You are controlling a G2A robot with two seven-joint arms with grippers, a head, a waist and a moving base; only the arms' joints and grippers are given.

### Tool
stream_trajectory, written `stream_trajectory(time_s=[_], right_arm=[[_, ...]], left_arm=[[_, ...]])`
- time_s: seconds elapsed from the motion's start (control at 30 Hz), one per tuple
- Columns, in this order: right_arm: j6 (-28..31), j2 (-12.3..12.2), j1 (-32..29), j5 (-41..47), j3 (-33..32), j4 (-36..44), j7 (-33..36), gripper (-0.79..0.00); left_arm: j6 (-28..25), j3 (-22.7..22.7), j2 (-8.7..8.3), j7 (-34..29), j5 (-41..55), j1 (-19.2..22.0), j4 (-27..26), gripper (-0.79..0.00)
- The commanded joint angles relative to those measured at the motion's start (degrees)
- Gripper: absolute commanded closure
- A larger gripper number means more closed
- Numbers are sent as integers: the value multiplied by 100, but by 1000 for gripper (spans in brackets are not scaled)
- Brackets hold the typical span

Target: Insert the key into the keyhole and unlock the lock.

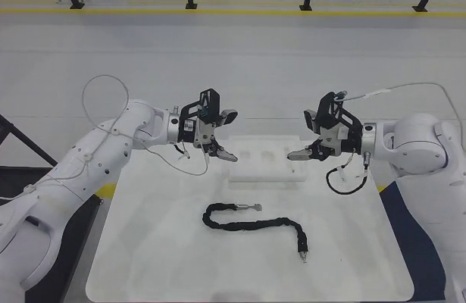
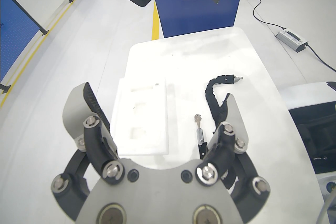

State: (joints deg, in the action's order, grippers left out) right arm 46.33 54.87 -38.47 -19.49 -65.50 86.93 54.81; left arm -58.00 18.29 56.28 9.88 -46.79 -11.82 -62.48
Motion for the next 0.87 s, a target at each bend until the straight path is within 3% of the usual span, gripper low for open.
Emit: stream_trajectory(time_s=[0.0, 0.27, 0.83], right_arm=[[30, 28, 254, -2, 111, -113, -21, -785], [103, 152, 1075, 32, 527, -786, -146, -785], [103, 152, 1074, 32, 527, -785, -146, -785]], left_arm=[[0, -164, 3, -56, 232, 191, 104, -785], [0, -716, 35, 17, 734, 676, 346, -785], [0, -855, 39, 154, 774, 725, 380, -784]])
